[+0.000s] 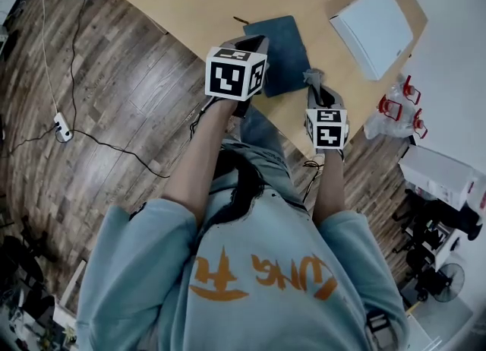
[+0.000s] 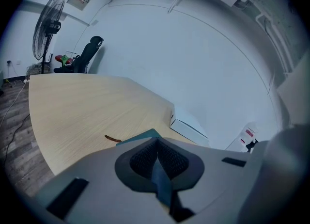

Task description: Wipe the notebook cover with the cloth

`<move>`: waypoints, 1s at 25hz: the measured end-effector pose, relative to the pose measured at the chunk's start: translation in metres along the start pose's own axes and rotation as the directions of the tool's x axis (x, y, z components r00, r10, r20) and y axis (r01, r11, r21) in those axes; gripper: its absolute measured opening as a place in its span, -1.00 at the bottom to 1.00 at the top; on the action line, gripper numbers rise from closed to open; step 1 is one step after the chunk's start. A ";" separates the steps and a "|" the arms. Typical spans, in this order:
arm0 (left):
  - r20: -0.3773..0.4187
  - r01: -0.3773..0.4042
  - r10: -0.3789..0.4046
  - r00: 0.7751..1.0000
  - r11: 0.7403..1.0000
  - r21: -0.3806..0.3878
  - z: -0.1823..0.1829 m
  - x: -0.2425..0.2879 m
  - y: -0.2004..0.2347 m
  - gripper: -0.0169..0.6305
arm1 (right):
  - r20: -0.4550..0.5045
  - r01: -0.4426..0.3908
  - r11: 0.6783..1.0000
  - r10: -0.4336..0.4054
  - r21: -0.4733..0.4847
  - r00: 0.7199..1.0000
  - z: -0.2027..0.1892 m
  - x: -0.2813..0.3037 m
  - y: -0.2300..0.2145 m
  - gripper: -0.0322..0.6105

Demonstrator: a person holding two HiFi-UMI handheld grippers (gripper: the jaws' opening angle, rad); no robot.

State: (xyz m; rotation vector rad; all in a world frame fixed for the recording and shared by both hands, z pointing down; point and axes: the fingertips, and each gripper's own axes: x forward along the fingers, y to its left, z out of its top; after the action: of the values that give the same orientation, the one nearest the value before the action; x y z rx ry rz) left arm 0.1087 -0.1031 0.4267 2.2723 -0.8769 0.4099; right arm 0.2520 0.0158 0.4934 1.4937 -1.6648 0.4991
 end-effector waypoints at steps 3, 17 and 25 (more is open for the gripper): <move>0.032 0.003 -0.003 0.999 1.000 0.019 0.011 -0.011 -0.004 -0.90 | 0.087 -0.006 0.999 0.002 0.053 0.996 0.025 -0.010 0.003 -0.80; 0.407 -0.079 0.059 0.911 0.996 0.031 0.135 -0.128 0.021 -0.90 | 0.499 -0.276 0.892 0.068 0.358 0.864 0.184 -0.038 0.007 -0.81; 0.517 -0.212 0.137 0.845 0.973 0.090 0.175 -0.186 0.039 -0.90 | 0.610 -0.271 0.935 0.078 0.231 0.789 0.282 -0.062 0.031 -0.81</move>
State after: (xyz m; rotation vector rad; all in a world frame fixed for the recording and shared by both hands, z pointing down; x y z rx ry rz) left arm -0.0435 -0.1542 0.2248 2.4878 -1.3657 -0.0697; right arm 0.1322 -0.1514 0.2878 1.8605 -2.3216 0.4256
